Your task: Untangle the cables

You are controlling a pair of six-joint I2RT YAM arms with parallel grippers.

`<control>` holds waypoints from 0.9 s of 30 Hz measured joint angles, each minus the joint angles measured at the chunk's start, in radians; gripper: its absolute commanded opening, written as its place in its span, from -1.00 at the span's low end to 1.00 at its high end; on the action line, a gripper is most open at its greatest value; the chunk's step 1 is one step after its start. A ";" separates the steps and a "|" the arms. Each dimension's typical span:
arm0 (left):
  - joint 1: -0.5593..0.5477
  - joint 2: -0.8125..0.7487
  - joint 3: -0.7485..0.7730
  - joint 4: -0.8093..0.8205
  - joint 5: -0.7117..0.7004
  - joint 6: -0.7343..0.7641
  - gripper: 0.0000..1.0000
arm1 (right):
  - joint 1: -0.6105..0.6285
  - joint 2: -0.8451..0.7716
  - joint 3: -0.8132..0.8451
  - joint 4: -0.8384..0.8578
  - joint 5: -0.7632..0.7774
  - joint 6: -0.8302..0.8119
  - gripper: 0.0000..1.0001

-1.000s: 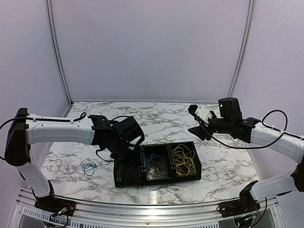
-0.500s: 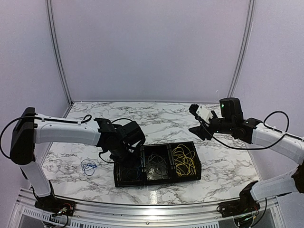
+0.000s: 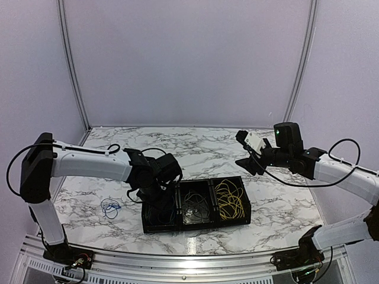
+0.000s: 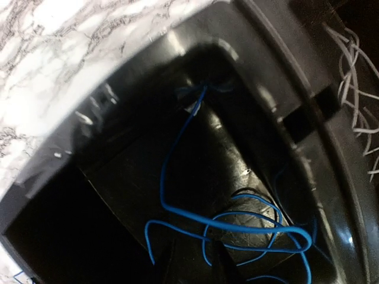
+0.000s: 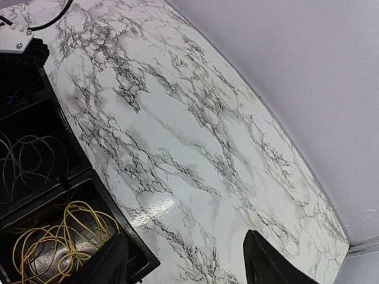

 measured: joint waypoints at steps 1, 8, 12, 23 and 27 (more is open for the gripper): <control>0.002 -0.005 0.004 -0.002 0.000 0.001 -0.37 | 0.000 0.000 0.000 0.000 0.000 0.000 0.34; 0.008 -0.174 0.071 -0.050 -0.009 0.015 0.21 | 0.000 0.000 0.000 0.000 0.001 0.000 0.34; 0.015 -0.316 0.037 -0.099 -0.045 -0.003 0.25 | 0.000 0.000 0.000 0.000 0.001 0.000 0.34; 0.185 -0.578 -0.391 -0.198 -0.161 -0.381 0.13 | 0.000 0.016 0.003 -0.001 -0.018 0.000 0.34; 0.257 -0.661 -0.452 -0.198 -0.182 -0.427 0.01 | 0.000 0.024 0.003 -0.002 -0.031 0.005 0.34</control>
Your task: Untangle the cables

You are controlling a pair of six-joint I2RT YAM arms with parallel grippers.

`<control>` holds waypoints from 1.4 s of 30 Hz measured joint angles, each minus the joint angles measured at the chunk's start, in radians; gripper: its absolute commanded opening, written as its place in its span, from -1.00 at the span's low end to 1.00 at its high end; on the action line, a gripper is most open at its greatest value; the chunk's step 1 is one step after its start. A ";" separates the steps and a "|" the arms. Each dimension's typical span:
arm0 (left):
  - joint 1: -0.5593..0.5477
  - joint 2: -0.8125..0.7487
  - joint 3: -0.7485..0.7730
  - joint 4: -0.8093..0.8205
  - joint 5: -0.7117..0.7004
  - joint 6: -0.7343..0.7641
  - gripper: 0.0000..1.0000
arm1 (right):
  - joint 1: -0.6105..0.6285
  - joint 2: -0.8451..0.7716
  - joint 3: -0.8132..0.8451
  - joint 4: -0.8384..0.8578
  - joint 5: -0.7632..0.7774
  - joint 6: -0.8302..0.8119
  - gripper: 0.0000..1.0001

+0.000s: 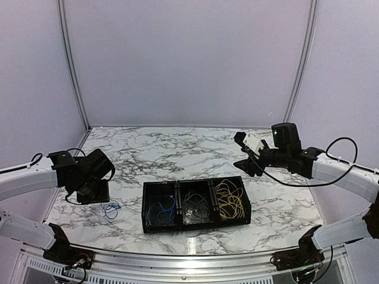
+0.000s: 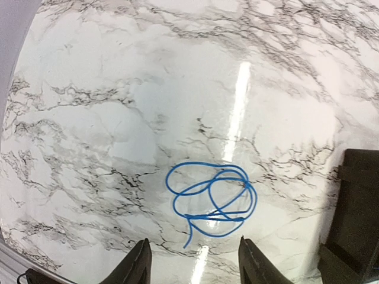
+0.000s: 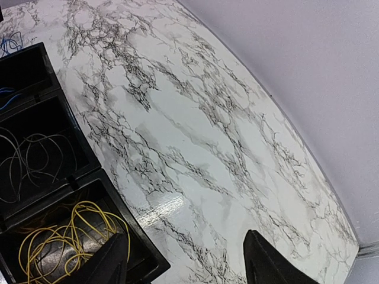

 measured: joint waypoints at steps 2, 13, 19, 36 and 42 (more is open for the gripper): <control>0.038 -0.013 -0.028 0.010 0.008 0.007 -0.07 | 0.000 0.003 0.002 -0.003 -0.005 0.006 0.34; 0.185 0.087 -0.097 0.155 0.056 0.148 -0.28 | 0.000 0.004 0.006 -0.005 -0.012 0.013 0.34; 0.217 0.224 -0.105 0.251 0.092 0.225 -0.60 | 0.000 -0.010 0.006 -0.007 -0.011 0.013 0.34; 0.223 0.079 -0.030 0.316 0.123 0.397 -1.00 | 0.067 0.055 0.159 -0.071 -0.066 -0.045 0.21; 0.222 -0.106 0.066 0.375 0.198 0.461 -1.00 | 0.265 0.150 0.322 -0.057 -0.100 -0.052 0.31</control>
